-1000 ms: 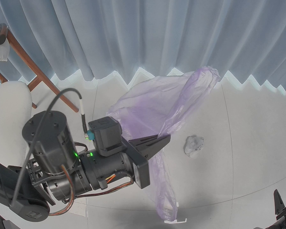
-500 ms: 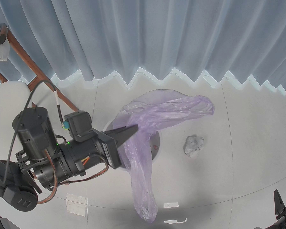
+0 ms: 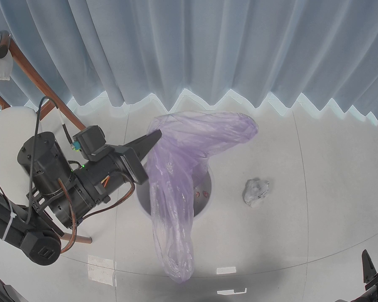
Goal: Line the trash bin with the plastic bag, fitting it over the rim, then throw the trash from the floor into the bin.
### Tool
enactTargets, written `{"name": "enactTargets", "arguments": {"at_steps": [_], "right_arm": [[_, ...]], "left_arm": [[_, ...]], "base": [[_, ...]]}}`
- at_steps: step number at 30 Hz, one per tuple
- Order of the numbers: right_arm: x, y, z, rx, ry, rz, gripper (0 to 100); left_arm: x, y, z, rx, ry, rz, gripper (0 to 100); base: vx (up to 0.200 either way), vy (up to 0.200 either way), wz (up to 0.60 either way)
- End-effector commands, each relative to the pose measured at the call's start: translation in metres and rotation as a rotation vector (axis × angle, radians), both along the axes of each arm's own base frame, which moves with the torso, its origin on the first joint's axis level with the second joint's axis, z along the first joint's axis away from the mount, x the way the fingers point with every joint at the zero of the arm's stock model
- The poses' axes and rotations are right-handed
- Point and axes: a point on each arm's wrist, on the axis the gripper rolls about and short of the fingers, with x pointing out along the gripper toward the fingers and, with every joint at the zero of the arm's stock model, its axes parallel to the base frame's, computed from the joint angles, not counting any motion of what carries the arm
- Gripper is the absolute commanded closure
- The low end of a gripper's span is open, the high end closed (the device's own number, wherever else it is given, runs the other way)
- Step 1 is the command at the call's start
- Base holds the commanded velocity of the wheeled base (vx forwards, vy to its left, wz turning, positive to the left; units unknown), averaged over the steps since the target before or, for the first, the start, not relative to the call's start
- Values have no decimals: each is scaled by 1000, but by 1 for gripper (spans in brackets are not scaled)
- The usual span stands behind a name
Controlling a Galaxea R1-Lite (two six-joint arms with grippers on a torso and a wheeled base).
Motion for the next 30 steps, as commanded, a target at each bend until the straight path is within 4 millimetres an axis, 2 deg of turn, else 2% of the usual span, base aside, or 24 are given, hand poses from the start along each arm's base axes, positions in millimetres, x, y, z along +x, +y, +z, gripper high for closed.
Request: {"name": "enactTargets", "arguments": {"at_steps": [1, 7, 9, 11, 14, 20, 25, 30], "right_arm": [[0, 0, -3, 0, -3, 0, 0], [0, 0, -3, 0, -5, 0, 0], [0, 0, -3, 0, -3, 0, 0], [0, 0, -3, 0, -7, 0, 0], [0, 0, -3, 0, -5, 0, 0], [0, 0, -3, 0, -5, 0, 0], [0, 0, -3, 0, -5, 0, 0], [0, 0, -3, -8, -17, -1, 0]], "left_arm": [[13, 0, -5, 8, 1, 48, 100], [14, 13, -16, 44, 31, 118, 100], [6, 18, -16, 54, 51, 126, 100], [-12, 25, -22, 100, 112, 111, 100], [-22, 24, -27, 144, 174, 79, 100], [-18, 22, -20, 134, 147, 81, 100], [-17, 27, -24, 249, 78, 112, 100], [-15, 26, -19, 242, 56, 110, 100]], "base": [[0, 0, 0], [0, 0, 0], [0, 0, 0], [0, 0, 0], [0, 0, 0], [0, 0, 0], [0, 0, 0], [0, 0, 0]]}}
